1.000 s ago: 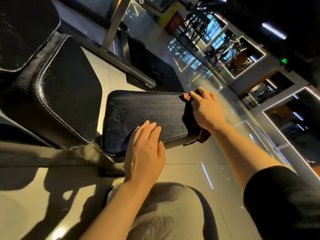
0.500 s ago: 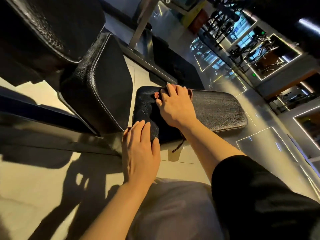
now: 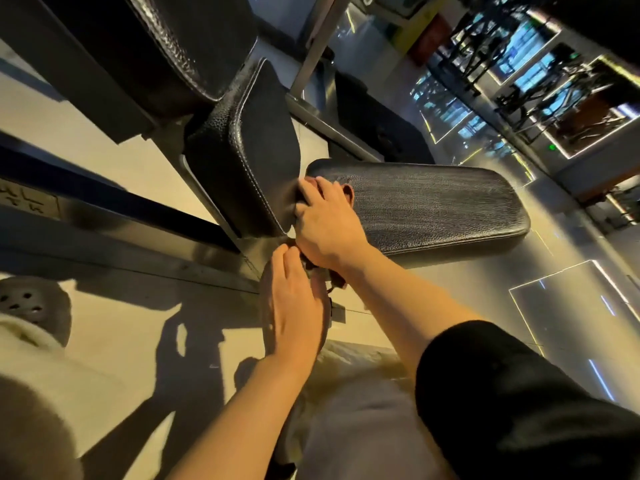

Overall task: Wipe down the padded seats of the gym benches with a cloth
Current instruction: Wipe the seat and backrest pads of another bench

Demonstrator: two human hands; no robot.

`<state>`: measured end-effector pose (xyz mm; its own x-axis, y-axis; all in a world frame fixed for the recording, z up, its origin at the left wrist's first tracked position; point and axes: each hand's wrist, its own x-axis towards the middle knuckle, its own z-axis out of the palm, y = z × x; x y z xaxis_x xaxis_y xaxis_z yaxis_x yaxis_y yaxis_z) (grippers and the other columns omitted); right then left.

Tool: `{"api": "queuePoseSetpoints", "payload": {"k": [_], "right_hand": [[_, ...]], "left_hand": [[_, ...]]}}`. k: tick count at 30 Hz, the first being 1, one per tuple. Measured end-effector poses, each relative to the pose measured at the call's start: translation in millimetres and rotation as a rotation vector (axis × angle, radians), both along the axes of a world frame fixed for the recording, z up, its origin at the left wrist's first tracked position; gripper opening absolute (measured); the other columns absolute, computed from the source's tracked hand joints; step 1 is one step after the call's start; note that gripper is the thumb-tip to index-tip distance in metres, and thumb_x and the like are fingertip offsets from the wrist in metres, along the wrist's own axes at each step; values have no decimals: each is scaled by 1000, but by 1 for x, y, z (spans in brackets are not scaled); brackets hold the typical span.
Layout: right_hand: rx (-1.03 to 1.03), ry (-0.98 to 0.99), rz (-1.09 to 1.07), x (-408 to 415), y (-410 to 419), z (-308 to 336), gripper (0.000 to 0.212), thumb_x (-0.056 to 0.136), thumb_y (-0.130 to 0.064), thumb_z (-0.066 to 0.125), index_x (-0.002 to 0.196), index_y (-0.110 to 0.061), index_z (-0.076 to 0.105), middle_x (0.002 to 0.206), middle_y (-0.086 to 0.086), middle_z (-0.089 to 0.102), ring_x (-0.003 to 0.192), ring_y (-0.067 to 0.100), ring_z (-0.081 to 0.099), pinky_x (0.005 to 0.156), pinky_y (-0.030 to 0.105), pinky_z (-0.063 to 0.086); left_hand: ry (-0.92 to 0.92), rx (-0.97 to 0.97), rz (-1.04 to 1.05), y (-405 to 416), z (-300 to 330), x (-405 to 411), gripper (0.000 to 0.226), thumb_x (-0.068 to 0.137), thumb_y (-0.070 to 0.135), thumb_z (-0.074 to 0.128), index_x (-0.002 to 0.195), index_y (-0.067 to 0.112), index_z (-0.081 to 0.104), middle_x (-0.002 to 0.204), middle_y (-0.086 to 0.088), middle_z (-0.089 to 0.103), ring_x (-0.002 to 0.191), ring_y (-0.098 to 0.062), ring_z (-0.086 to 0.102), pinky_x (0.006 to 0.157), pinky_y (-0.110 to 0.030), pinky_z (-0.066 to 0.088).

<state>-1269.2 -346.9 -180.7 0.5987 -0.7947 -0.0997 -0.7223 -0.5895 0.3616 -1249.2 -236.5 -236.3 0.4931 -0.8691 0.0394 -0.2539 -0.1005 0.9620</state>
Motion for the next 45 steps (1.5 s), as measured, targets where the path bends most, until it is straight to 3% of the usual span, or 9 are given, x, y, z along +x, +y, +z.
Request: {"api": "queuePoseSetpoints", "payload": {"k": [5, 10, 15, 19, 23, 31, 38, 42, 45], "right_hand": [[-73, 4, -14, -51, 10, 34, 45, 100, -31, 35, 142, -18, 47, 154, 5, 31, 139, 30, 25, 117, 41, 18], [-275, -12, -172, -90, -1, 55, 40, 100, -27, 38, 128, -9, 60, 147, 12, 42, 132, 35, 35, 111, 46, 26], [-230, -16, -131, -53, 17, 30, 48, 98, -41, 32, 130, -13, 56, 149, 8, 37, 138, 32, 27, 117, 50, 14], [-139, 29, 15, -22, 33, 4, 49, 101, -39, 33, 140, -15, 49, 157, 7, 26, 143, 32, 18, 118, 49, 5], [-34, -5, 62, -15, 36, -2, 39, 98, -35, 40, 125, -17, 63, 158, 6, 25, 145, 32, 15, 119, 48, 0], [111, -67, 158, -60, 48, 25, 55, 92, -30, 25, 126, -12, 65, 150, 8, 42, 140, 33, 34, 114, 52, 29], [96, -82, 110, -44, 46, 19, 43, 89, -11, 45, 129, -10, 62, 150, 9, 43, 140, 35, 31, 117, 55, 17], [109, -35, 110, -30, 39, 14, 46, 90, -21, 40, 130, -14, 62, 150, 7, 41, 139, 33, 29, 118, 51, 15], [145, -7, 109, -35, 41, 22, 42, 94, -18, 46, 133, -13, 58, 156, 6, 32, 144, 32, 21, 119, 47, 9]], "left_hand": [[40, -54, -18, 11, 9, -16, 56, 94, 6, 53, 146, 5, 33, 152, -7, 28, 134, -17, 36, 99, -8, 19], [91, -53, -27, 16, 10, -21, 57, 96, 4, 48, 149, 6, 27, 157, -5, 21, 138, -16, 30, 98, -2, 10], [87, -76, -35, 19, 1, -12, 55, 94, -2, 50, 146, 9, 36, 153, -3, 30, 134, -14, 37, 89, 12, 13], [49, -21, -13, 19, -3, -5, 56, 91, -4, 54, 144, 6, 39, 150, -6, 37, 133, -20, 41, 102, -8, 19], [23, 30, 53, 21, -4, -2, 51, 90, -2, 56, 139, 2, 44, 143, -12, 45, 125, -29, 49, 100, -31, 40], [98, -53, 45, 25, 6, -10, 54, 81, -12, 56, 133, 1, 50, 139, -13, 47, 122, -28, 50, 101, -23, 30], [125, -26, -12, 26, 7, -7, 59, 88, -7, 52, 144, 6, 37, 148, -9, 37, 132, -21, 41, 105, -12, 16], [124, -11, 18, 23, 7, -4, 60, 88, -5, 53, 144, 7, 37, 148, -9, 38, 133, -22, 42, 107, -23, 30], [126, -64, 42, 20, 11, -4, 58, 86, -9, 53, 141, 5, 43, 146, -10, 41, 132, -22, 42, 107, -19, 25]]}}
